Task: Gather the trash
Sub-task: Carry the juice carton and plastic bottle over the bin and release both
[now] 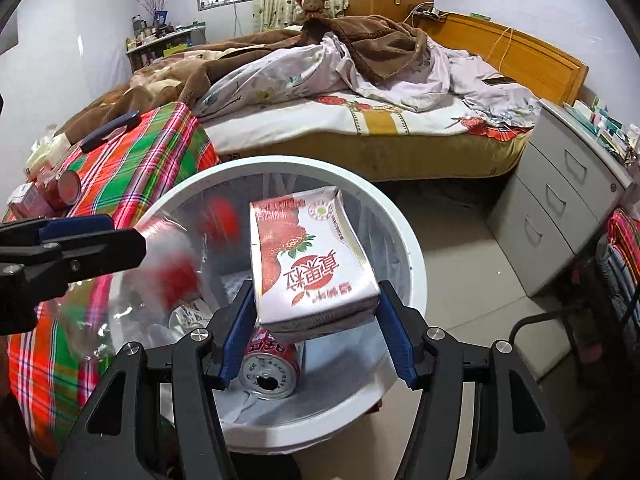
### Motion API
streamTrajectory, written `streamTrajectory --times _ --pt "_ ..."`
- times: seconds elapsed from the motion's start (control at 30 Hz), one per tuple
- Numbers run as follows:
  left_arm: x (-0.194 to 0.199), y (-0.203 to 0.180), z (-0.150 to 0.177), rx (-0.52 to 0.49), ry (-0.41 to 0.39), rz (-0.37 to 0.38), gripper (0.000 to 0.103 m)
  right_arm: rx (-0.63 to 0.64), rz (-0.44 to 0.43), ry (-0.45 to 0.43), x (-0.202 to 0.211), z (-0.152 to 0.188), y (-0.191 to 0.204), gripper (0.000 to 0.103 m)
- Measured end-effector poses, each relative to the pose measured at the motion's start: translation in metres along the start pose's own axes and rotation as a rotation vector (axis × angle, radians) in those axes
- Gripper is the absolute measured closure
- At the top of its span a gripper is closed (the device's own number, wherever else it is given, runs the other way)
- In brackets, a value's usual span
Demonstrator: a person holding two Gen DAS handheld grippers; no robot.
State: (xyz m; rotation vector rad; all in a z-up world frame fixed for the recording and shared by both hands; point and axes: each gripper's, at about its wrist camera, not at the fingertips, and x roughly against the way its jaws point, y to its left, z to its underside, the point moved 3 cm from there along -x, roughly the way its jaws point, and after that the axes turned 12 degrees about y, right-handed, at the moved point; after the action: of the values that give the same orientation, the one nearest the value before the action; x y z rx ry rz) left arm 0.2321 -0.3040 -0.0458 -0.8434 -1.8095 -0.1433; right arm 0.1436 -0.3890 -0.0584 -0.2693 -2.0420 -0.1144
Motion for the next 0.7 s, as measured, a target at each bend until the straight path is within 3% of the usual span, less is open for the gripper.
streamTrajectory --times 0.2,0.7 --pt "0.007 0.002 0.003 0.012 -0.014 -0.003 0.038 -0.016 0.000 -0.017 0.004 0.000 -0.001 0.036" --pt "0.048 0.014 0.027 0.020 -0.078 -0.034 0.038 -0.003 -0.024 -0.101 0.033 0.000 0.021 0.036"
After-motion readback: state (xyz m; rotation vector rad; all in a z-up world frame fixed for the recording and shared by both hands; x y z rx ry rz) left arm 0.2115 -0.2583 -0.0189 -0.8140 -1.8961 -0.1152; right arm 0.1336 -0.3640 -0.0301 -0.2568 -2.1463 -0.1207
